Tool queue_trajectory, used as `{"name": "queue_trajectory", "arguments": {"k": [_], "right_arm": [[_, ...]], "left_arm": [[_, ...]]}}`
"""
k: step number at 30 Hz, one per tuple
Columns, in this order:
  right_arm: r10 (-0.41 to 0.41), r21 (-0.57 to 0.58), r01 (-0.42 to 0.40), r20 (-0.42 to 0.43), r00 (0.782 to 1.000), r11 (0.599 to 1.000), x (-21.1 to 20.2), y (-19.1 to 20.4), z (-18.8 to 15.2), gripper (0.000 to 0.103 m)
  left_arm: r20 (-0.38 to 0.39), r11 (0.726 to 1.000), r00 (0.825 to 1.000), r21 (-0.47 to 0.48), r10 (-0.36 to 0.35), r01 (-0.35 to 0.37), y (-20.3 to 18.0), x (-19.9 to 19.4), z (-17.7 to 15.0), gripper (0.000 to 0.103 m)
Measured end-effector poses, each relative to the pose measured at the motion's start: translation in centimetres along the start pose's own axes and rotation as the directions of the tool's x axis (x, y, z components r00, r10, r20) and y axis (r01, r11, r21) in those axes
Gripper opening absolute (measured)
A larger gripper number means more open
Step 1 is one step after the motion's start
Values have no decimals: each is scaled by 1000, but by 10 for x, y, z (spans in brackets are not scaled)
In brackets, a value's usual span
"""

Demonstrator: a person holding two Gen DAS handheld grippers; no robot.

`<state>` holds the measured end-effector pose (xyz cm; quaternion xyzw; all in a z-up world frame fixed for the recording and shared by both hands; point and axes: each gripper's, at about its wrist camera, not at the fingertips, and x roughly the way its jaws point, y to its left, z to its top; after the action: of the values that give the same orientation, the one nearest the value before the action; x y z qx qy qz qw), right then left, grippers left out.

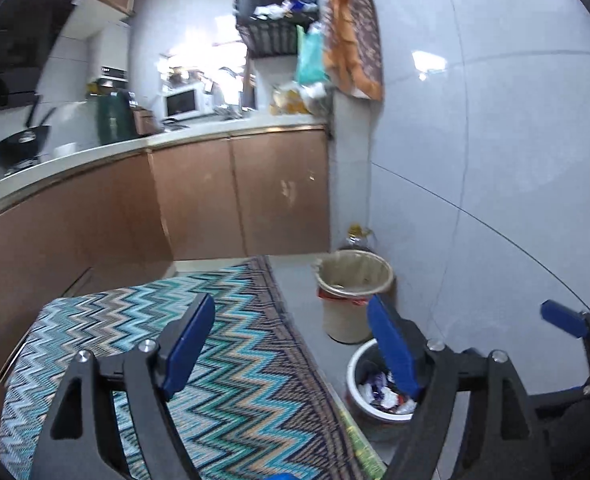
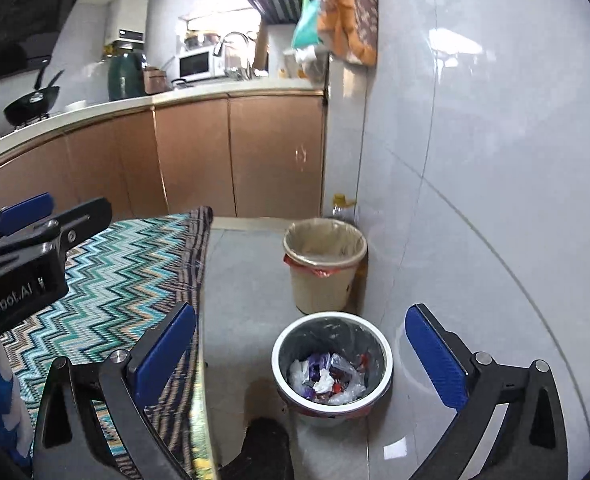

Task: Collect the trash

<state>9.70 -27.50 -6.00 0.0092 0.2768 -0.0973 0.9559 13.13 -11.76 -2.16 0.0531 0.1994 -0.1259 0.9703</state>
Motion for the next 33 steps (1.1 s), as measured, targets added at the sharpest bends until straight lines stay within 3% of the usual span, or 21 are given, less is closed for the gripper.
{"name": "queue_trajectory", "arguments": {"k": [5,15,33], "right_arm": [[10,-37,-7,64,998,999,-37,21,4,103],[20,-84,-4,189,982,996,-104,44,-4,103],[50,-97,-25,264,963,995,-151,44,-11,103]], "left_arm": [[5,996,996,-34,88,-88,26,-25,-13,79],[52,979,982,-105,181,-175,61,-83,-31,79],[94,973,972,-107,214,-204,62,-126,-37,79]]}}
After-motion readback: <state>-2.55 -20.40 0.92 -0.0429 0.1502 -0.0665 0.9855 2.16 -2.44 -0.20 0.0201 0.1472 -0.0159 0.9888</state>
